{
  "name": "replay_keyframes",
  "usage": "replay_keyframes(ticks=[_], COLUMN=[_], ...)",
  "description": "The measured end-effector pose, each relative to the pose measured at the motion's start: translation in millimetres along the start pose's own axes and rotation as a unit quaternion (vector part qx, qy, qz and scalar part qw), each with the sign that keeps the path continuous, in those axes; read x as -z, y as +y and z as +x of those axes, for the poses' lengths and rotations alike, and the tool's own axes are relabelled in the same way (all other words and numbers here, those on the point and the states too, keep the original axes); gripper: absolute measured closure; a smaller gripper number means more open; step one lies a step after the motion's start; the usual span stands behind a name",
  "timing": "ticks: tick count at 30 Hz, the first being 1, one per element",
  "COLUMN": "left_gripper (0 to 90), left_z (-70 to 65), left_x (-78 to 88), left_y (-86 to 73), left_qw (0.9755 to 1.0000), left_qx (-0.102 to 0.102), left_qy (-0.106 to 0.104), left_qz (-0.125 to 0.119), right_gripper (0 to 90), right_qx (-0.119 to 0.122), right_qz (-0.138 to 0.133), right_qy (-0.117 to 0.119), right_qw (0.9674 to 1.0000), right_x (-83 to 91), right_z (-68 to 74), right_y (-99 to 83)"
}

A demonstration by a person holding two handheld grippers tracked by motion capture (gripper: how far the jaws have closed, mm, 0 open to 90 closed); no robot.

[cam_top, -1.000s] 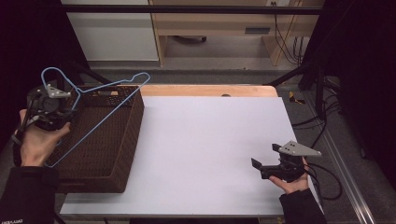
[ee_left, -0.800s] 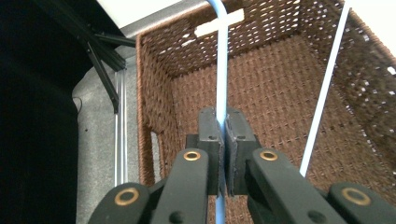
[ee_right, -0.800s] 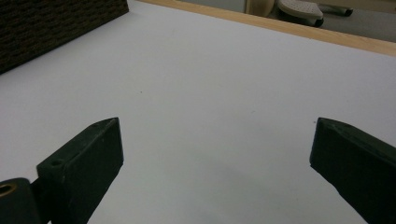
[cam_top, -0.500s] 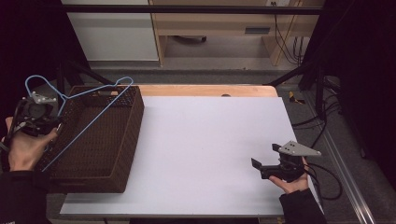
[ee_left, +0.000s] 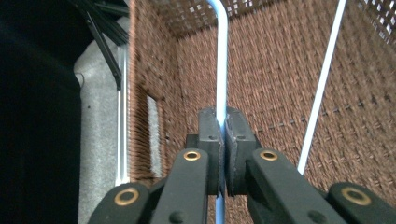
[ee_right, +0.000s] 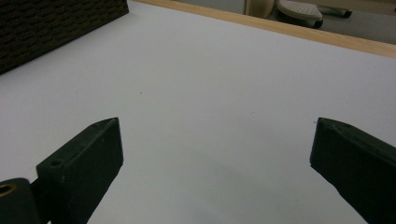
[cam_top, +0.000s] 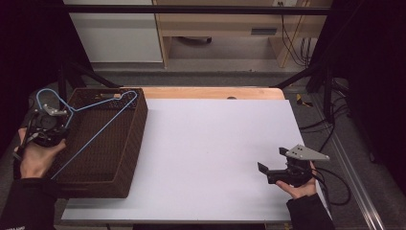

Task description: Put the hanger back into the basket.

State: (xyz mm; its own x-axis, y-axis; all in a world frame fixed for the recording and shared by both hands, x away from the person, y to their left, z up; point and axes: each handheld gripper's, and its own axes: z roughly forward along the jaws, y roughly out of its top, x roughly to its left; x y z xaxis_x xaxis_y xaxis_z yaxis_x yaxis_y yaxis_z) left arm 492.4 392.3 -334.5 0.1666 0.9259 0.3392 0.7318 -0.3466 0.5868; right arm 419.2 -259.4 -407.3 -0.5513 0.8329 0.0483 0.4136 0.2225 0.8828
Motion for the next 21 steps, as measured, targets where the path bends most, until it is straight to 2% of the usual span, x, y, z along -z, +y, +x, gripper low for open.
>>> replay_keyframes(ticks=[5,7,9,16,19,21], left_gripper=[87.1,87.1,87.0,86.6,84.8,79.6], left_z=[-7.4,-10.7,-14.1,-21.2,-23.8,-23.4], left_x=[-15.7,-20.9,-26.6,-39.4,-37.7,-32.0], left_y=[-8.5,-10.7,-13.0,-19.8,-20.3,-19.6], left_qw=[1.0000,0.9999,0.9998,0.9991,0.9993,0.9994], left_qx=[0.003,0.000,-0.002,-0.009,-0.002,0.005], left_qy=[-0.008,-0.012,-0.007,-0.022,-0.028,-0.031], left_qz=[0.004,0.012,0.018,0.036,0.025,0.013], right_gripper=[3.3,3.2,3.2,3.2,3.2,3.2], right_qx=[-0.001,0.000,0.000,0.000,0.000,-0.001], right_qz=[0.000,0.001,0.001,0.002,0.001,0.001], right_qy=[-0.001,-0.002,-0.003,-0.002,-0.003,-0.002], right_qw=[1.0000,1.0000,1.0000,1.0000,1.0000,1.0000], right_x=[-0.4,-0.5,-0.6,-0.7,-0.6,-0.4], right_z=[0.3,0.2,0.1,0.4,0.3,0.3], right_y=[-0.1,-0.1,-0.2,-0.2,-0.2,-0.1])
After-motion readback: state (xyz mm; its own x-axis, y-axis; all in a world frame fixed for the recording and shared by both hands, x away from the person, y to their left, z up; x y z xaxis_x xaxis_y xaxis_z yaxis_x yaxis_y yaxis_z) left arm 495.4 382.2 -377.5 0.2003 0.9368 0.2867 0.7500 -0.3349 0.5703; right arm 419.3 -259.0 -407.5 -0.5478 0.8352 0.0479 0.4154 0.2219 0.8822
